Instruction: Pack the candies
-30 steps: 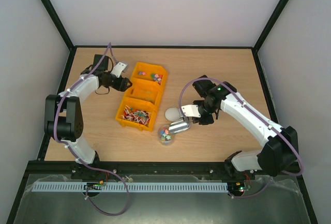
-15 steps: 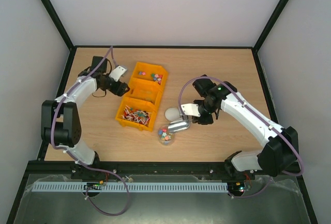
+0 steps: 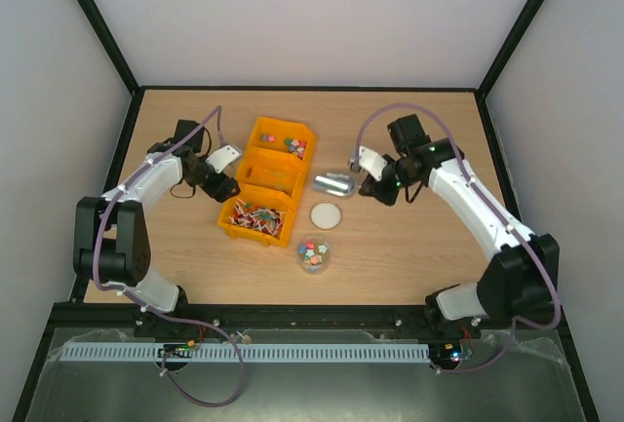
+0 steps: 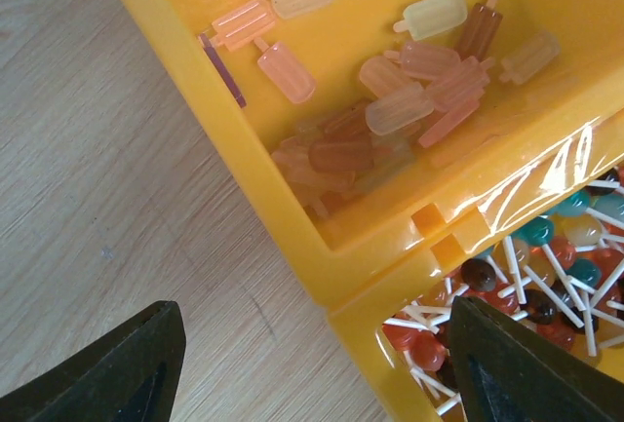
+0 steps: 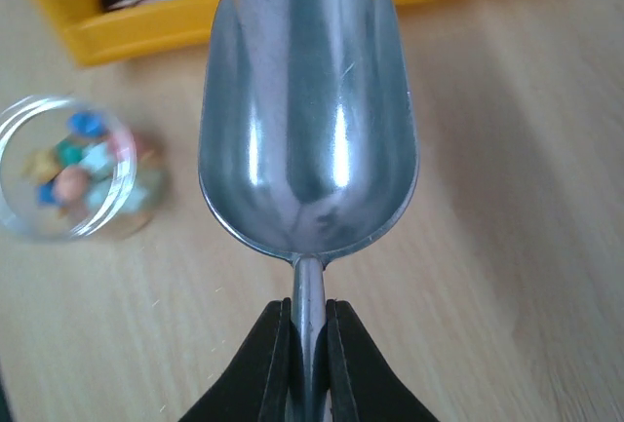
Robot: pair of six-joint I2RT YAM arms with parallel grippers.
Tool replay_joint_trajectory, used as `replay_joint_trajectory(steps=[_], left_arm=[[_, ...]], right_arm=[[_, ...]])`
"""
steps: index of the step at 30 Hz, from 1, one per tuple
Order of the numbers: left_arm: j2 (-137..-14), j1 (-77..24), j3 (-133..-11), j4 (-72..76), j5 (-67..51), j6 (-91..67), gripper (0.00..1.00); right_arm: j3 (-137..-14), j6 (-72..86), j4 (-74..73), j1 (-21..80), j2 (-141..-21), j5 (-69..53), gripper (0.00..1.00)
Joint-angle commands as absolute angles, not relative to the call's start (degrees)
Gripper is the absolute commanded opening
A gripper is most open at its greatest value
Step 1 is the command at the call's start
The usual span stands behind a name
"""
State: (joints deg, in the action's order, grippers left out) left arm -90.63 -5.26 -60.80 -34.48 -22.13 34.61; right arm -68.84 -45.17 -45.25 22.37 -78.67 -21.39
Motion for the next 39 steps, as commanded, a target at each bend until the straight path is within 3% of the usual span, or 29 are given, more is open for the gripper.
replay_joint_trajectory(steps=[1,14,24,29,33,39], left_arm=[[-90.2,-6.6,-60.5,-34.9,-19.0,36.2,0.76],[-97.0,-5.9,-65.4,-27.6,-5.9,29.4,0.74],[-100.3,-3.7,-70.6,-27.3,-5.9,27.7,0.74],[-97.5,-2.7,-71.2,-29.4,-12.6,28.3,0.78],[-94.1,-2.7,-70.1,-28.5,-13.4,27.0,0.86],[-89.9,-2.6,-69.7,-26.7,-13.3,25.3,0.99]], right_arm=[[-70.9,-32.4,-37.6,16.5,-84.5,-24.1,0.01],[-74.9,-22.6,-25.2,4.5,-103.1,-10.5,0.01],[-74.9,-21.1,-17.3,3.5,-109.6,-9.2,0.03],[-71.7,-22.0,-15.1,3.5,-109.4,-11.5,0.12],[-69.5,-23.2,-14.6,3.3,-107.9,-12.1,0.28],[-69.2,-24.3,-16.3,3.1,-105.4,-12.2,0.37]])
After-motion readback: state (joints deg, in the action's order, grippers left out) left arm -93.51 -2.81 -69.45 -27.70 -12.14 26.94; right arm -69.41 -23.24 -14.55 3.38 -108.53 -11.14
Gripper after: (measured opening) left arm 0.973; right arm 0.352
